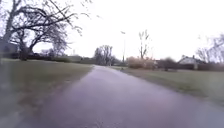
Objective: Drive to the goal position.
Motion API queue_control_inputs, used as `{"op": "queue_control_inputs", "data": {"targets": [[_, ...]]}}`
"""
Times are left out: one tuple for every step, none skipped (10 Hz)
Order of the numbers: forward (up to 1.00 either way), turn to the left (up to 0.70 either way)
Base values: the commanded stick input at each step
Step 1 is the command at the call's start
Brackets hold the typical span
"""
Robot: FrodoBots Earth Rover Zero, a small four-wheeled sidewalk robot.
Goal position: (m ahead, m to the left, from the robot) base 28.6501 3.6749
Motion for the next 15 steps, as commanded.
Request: {"op": "queue_control_inputs", "data": {"targets": [[1.0,0.0],[1.0,0.0],[1.0,0.0],[1.0,0.0],[1.0,0.0],[1.0,0.0],[1.0,0.0],[1.0,0.0],[1.0,0.0],[1.0,0.0],[1.0,0.0],[1.0,0.0],[1.0,0.0],[1.0,0.0],[1.0,0.0]]}}
